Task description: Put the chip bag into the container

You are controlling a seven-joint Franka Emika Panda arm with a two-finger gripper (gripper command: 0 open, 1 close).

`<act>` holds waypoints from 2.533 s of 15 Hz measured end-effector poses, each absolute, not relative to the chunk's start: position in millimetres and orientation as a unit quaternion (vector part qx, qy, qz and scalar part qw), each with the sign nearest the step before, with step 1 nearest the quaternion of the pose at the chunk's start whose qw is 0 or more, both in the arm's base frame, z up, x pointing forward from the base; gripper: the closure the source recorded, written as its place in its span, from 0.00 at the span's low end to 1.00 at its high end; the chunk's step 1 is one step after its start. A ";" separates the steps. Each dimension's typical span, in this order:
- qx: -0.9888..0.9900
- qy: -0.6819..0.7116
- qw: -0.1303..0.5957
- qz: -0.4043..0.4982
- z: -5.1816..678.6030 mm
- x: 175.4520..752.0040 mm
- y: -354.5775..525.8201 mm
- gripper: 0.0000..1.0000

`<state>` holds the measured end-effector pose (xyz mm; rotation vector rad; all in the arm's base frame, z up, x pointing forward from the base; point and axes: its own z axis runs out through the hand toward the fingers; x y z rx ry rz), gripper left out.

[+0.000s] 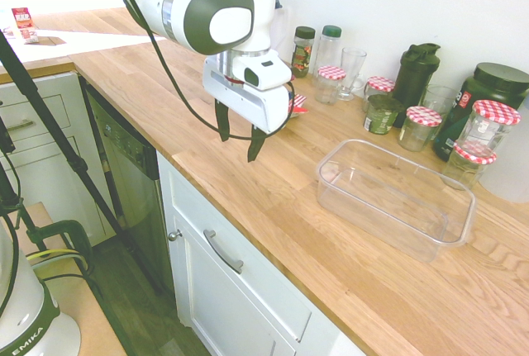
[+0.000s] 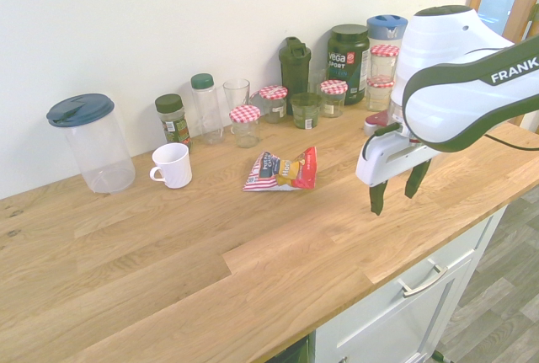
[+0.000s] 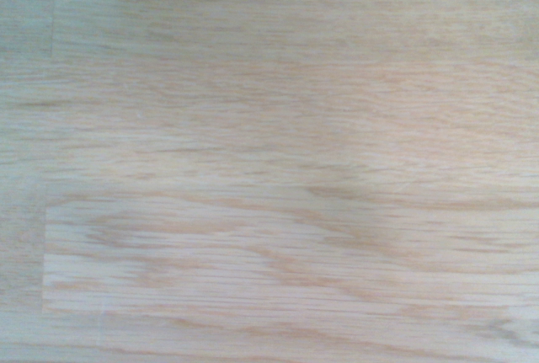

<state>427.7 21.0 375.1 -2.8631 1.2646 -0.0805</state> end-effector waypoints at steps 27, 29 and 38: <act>-0.887 0.429 0.169 0.014 383.3 624.7 24.3 1.00; -0.887 0.429 0.171 0.009 382.3 627.5 25.7 1.00; -0.865 0.439 0.240 0.047 343.2 638.5 -25.0 1.00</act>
